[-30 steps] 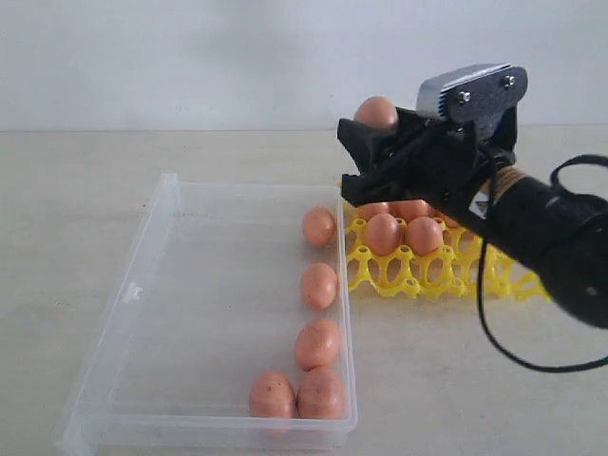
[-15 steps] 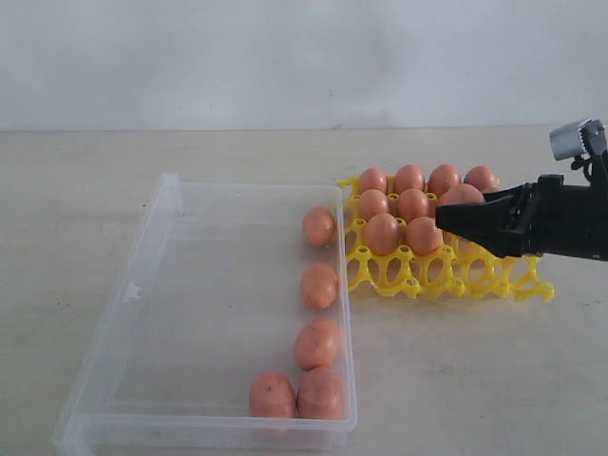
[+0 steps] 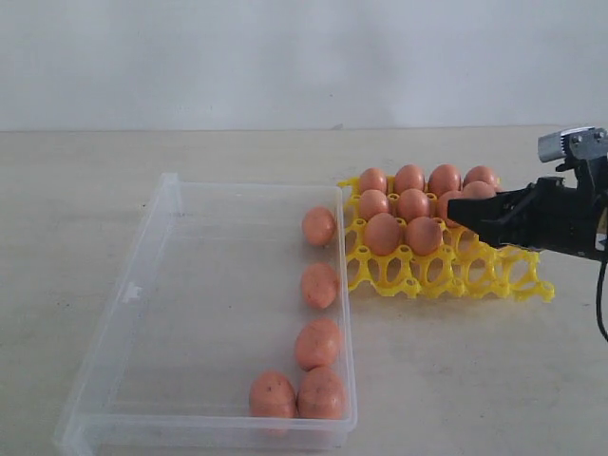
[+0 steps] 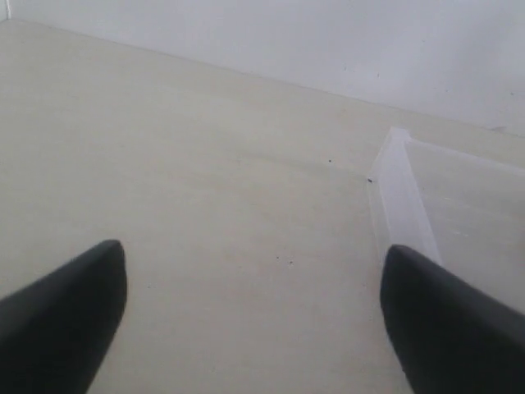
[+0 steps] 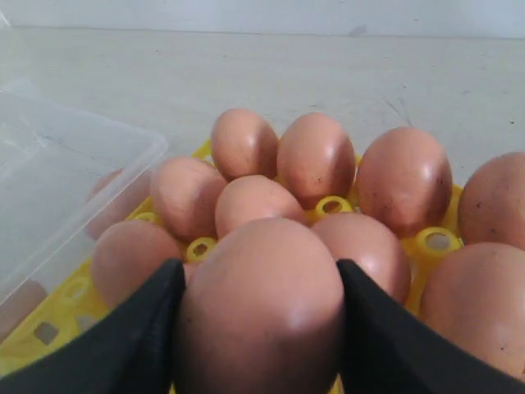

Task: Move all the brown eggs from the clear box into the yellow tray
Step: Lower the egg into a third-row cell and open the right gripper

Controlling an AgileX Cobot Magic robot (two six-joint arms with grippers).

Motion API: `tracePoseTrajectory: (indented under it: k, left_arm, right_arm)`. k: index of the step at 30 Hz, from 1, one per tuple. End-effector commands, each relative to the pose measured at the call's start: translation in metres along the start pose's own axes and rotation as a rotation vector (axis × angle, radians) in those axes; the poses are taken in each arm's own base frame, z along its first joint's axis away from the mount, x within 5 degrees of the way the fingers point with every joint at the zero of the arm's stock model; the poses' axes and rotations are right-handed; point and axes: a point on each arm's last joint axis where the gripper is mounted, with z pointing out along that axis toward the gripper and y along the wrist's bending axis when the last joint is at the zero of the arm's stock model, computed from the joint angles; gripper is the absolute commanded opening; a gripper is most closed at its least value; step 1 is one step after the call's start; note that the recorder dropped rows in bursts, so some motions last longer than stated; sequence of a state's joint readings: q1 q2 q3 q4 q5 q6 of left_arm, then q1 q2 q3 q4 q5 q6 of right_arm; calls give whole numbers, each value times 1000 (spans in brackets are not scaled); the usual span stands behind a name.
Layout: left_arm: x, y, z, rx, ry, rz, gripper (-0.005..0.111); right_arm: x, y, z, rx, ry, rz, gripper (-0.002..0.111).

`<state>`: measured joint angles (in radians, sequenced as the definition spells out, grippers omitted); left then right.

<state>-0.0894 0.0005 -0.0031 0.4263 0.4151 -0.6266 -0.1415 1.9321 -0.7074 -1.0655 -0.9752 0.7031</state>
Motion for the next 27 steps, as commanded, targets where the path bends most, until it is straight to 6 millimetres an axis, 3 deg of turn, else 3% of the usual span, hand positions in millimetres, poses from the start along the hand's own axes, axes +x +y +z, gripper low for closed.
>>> tracePoseTrajectory:
  k: [1,5,10,14,19,22,27]
  left_arm:
    - [1,0,0,7,-1,12,70]
    - [1,0,0,7,-1,12,30]
    - [1,0,0,7,-1,12,14]
    - [1,0,0,7,-1,12,11]
    - [1,0,0,7,-1,12,11]
    - [1,0,0,7,-1,12,11]
    - [1,0,0,7,-1,12,23]
  right_arm:
    - [4,3,11,60,28,-8,-1]
    - [6,4,13,59,45,-33,-1]
    - [7,4,13,65,67,-38,0]
    - [8,5,13,52,76,-36,10]
    - [6,6,14,48,52,-27,44]
    - [4,5,13,63,33,1,59]
    - [2,3,13,79,17,41,63]
